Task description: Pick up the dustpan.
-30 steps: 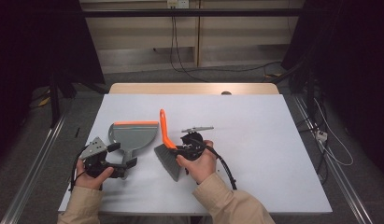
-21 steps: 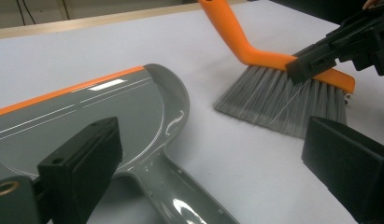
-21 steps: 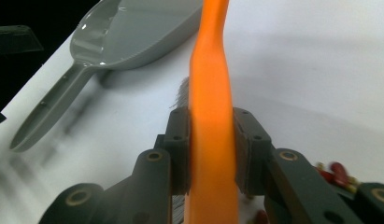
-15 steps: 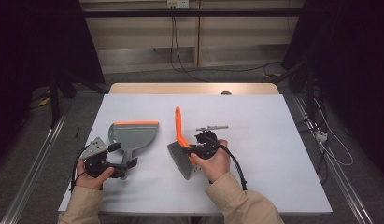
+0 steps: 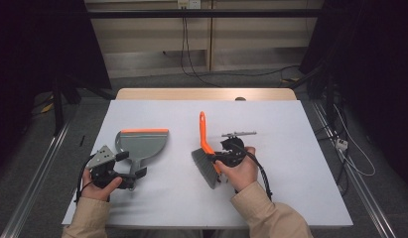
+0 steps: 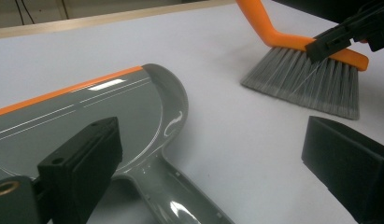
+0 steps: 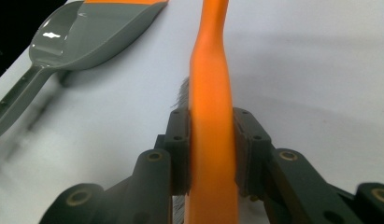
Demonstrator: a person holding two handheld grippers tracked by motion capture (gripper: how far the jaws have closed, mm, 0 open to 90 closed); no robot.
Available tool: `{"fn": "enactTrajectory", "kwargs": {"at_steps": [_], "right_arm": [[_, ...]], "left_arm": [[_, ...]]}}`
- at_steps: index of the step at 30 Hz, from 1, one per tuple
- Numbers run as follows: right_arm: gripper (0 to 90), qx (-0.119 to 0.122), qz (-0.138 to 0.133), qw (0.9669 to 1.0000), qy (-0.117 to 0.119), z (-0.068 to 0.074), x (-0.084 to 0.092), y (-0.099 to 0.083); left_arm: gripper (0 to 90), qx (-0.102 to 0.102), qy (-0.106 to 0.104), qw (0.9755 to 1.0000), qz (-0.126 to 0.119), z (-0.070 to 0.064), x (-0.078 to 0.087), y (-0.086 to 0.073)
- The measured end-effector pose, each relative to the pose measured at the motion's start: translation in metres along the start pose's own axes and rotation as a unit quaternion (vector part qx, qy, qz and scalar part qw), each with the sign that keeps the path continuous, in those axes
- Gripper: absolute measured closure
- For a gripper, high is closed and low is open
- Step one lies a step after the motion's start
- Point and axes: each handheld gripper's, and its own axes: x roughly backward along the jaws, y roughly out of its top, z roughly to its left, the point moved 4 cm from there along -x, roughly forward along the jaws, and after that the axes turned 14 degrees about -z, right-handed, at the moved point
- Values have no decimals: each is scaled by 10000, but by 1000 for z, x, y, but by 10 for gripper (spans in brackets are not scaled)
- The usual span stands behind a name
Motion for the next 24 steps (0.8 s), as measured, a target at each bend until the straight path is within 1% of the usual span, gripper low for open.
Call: {"fn": "enactTrajectory", "kwargs": {"at_steps": [11,13,16,24], "right_arm": [[707,-92,18,9999,-58,-9,6,2],[708,-48,0,9999,-91,-11,8,3],[709,-107,13,9999,-116,-14,10,4],[710,-97,2,9998,-192,-19,16,4]], "left_arm": [[50,11,2,10000,-17,0,0,0],[50,13,-1,10000,-19,0,0,0],[50,16,1,10000,-18,0,0,0],[50,18,15,10000,-28,0,0,1]]}}
